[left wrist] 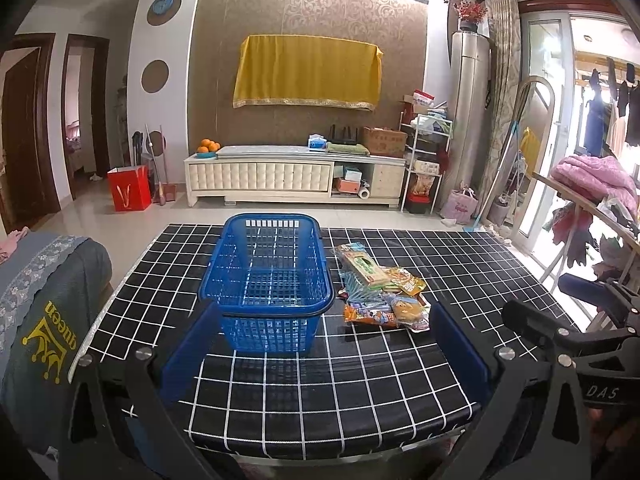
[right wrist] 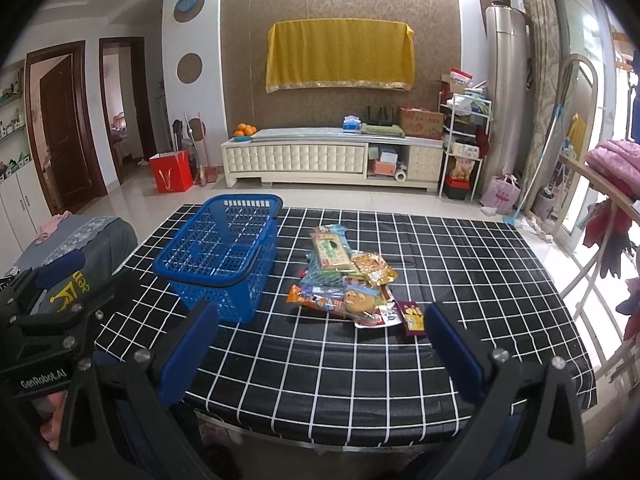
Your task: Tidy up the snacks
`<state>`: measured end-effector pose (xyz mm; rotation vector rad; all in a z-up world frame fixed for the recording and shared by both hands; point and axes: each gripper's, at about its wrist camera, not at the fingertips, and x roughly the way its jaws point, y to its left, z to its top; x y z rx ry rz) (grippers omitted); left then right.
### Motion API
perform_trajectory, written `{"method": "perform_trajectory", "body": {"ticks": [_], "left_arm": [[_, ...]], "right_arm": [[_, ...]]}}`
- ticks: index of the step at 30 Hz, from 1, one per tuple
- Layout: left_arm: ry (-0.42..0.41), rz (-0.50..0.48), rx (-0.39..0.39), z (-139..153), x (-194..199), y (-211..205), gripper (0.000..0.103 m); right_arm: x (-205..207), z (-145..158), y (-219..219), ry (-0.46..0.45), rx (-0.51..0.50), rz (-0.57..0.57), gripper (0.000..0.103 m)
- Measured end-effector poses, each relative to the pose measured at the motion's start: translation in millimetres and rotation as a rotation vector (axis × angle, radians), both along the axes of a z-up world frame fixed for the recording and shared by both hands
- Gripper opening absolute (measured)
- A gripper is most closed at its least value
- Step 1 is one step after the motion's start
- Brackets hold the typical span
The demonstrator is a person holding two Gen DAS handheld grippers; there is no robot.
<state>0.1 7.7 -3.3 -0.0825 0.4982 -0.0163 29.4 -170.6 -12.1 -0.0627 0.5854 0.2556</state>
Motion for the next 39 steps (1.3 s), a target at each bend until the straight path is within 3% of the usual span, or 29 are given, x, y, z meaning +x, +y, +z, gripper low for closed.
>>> {"method": "perform_trajectory", "body": {"ticks": [30,39], "left_arm": [[0.009,-0.003,-0.008,0,1,-1,0.103],[0.021,-0.015,-0.010,6,18,-8,0.103]], "right_arm": [[0,-1,2,0.023,0.010,0.005,0.103],[13,4,-6,0.036,0.022,0.010,0.103]]}}
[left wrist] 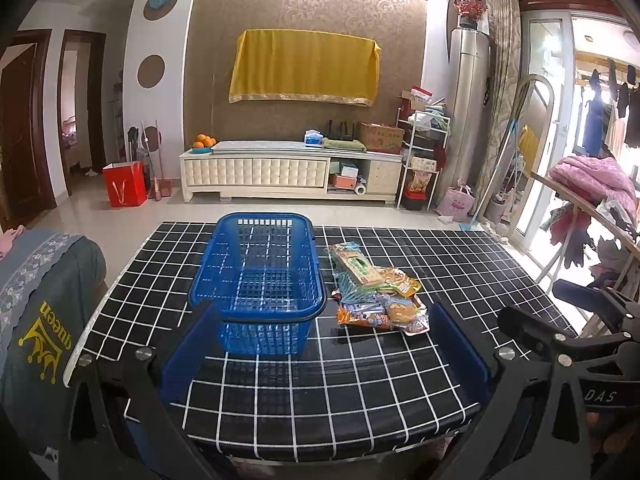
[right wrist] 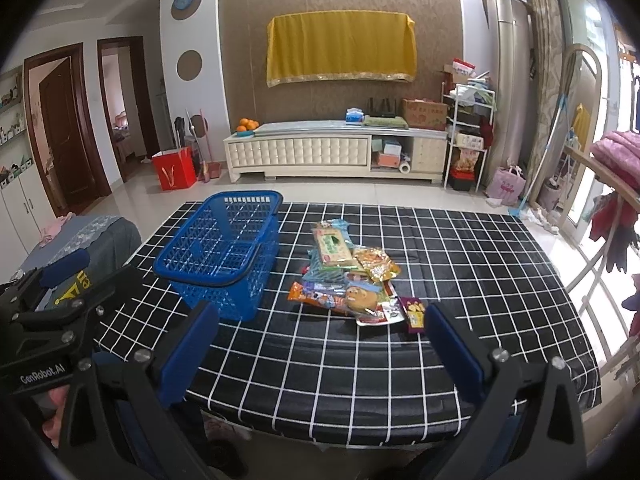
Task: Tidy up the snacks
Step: 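Grasp the green-printed cracker pack with the right gripper while the left gripper approaches the snacks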
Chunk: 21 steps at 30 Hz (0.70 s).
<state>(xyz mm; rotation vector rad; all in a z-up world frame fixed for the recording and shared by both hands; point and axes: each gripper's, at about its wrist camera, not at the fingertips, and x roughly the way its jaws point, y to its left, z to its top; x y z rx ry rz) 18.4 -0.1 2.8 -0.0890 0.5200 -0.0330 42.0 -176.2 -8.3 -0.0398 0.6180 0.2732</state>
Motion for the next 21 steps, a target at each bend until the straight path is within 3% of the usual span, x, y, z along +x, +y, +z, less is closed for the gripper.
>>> {"method": "perform_trajectory", "body": {"ticks": [7,16,21], "left_arm": [[0.031,-0.005,0.019,11,43,-3,0.103],[0.083,-0.016,0.047,11,122,2,0.103],[0.153,-0.025,0.029,2,172,11,0.103]], "right_arm": [[38,7,-5,0.030,0.014,0.027,0.103],[119,6,-1,0.119,0.066,0.077,0.103],[162,0,6,0.172,0.066,0.098,0.103]]}}
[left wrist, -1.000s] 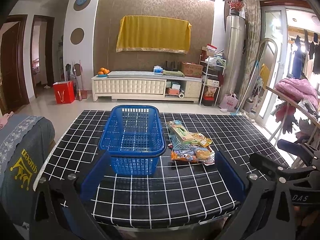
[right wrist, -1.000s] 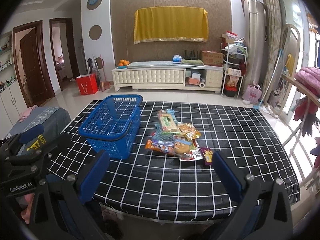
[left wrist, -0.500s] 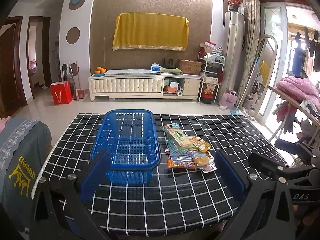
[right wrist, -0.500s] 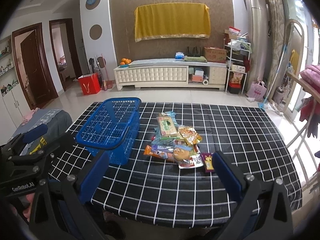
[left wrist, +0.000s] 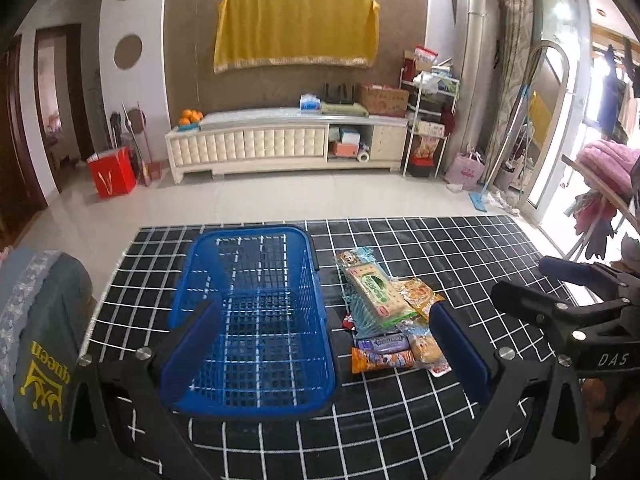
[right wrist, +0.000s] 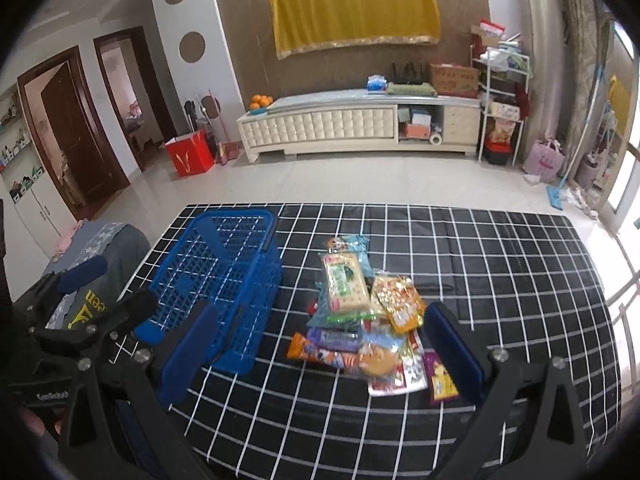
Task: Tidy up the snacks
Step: 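Grasp the green-printed cracker pack with the right gripper while the left gripper approaches the snacks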
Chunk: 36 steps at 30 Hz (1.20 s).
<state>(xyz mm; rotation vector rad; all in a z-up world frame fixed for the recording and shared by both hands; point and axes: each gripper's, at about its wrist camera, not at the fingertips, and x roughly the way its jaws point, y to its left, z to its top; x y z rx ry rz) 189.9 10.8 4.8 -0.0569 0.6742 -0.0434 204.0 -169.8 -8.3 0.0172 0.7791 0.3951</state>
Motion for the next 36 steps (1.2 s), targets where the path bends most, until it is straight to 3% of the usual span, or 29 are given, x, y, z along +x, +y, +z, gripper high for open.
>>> {"method": "perform_trajectory", "body": {"ticks": [9,14,23,29,34,36], "left_arm": [[0.123,-0.020,-0.022,-28,74,12,0.103],[0.175,-0.009,-0.004,-51,106,16,0.103],[0.265,-0.036,0.084,-86,138,1,0.103],[0.299,-0.025,0.095,-101,152,4,0.103],[0.312,-0.021,0.111,-109,158,2,0.103],[0.312,-0.025,0.122,-109,159,1,0.103]], "right_arm": [[76,-28,6,0.148,0.036,0.070,0.103],[108,-57,14,0.216,-0.004,0.105,0.103],[152,-121,30,0.344,-0.067,0.147,0.103],[168,-157,37,0.394,-0.109,0.146,0.103],[177,-173,37,0.426,-0.118,0.154,0.096],[181,-181,35,0.439,-0.132,0.151,0.086]]}}
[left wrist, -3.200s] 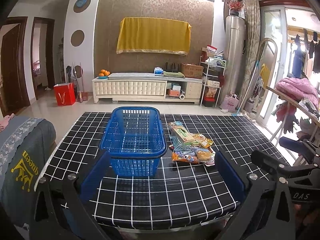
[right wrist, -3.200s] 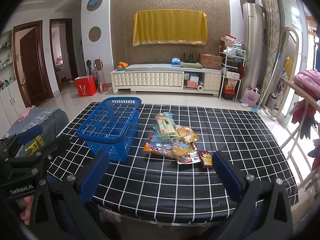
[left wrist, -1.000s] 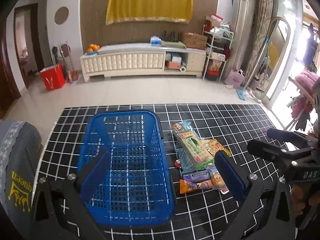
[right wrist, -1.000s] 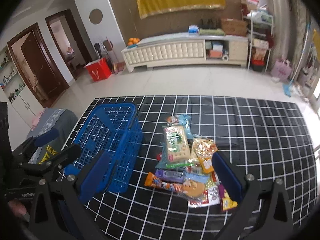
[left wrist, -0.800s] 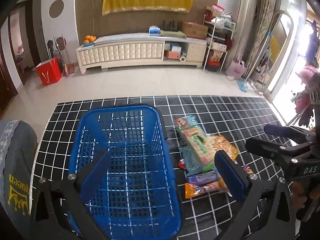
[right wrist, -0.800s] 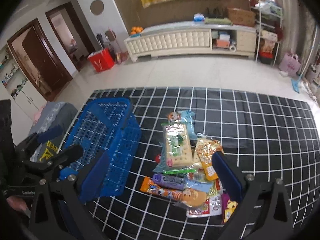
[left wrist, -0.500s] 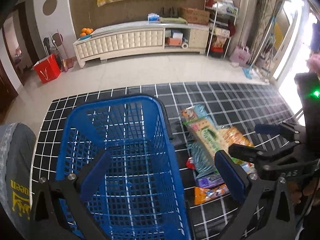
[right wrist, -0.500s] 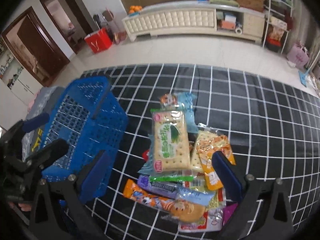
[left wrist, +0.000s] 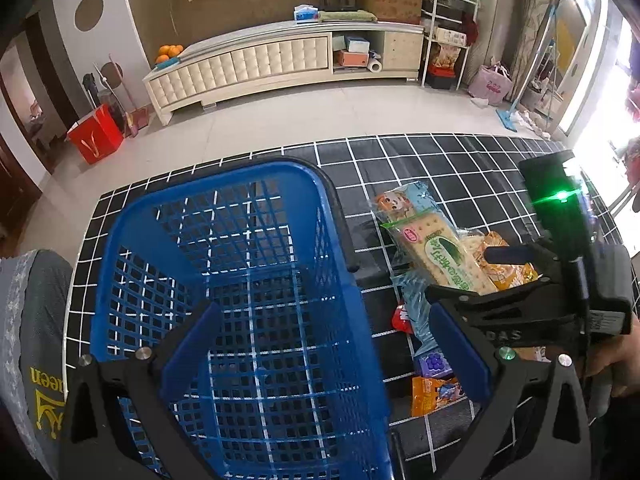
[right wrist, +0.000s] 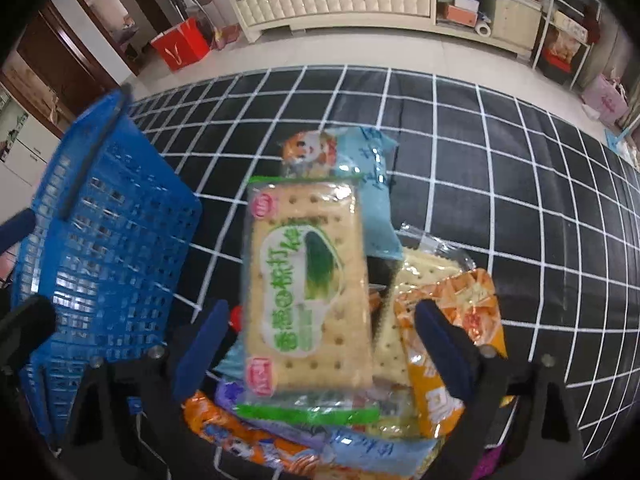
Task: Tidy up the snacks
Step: 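Grasp the green-printed cracker pack with the right gripper while the left gripper approaches the snacks, then lift the cracker pack with the right gripper while the left gripper grasps the blue-striped bread bag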
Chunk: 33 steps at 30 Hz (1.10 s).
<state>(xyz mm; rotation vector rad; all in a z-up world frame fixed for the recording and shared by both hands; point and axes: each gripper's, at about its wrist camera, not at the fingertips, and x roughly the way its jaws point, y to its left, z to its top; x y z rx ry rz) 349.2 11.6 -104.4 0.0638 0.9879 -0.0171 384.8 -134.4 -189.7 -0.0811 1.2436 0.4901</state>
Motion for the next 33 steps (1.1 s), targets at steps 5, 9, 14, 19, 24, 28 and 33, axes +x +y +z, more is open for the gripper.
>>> {"method": "perform_trajectory", "body": {"ticks": [5,9,14,19,24,28,33], "left_arm": [[-0.002,0.008,0.016,0,-1,-2,0.103],[-0.016,0.010,0.016,8,-5,-7,0.103],[-0.040,0.003,0.024,23,-12,-20,0.103],[-0.058,-0.038,0.028,37,-12,-44,0.103],[-0.026,-0.073,0.022,34,-5,-73,0.103],[0.038,-0.051,0.023,18,6,-92,0.103],[0.090,-0.013,0.036,-11,11,-107,0.103]], "right_arm": [[-2,3,-6,0.021,0.084,0.002,0.059],[-16,22,-17,-0.041,0.083,-0.005,0.058],[-29,55,-50,-0.098,0.132,-0.032,0.058],[-41,79,-96,-0.133,0.164,-0.094,0.058],[-41,77,-114,-0.140,0.183,-0.128,0.058],[-45,72,-127,-0.132,0.190,-0.151,0.058],[-51,61,-139,-0.113,0.200,-0.170,0.058]]}}
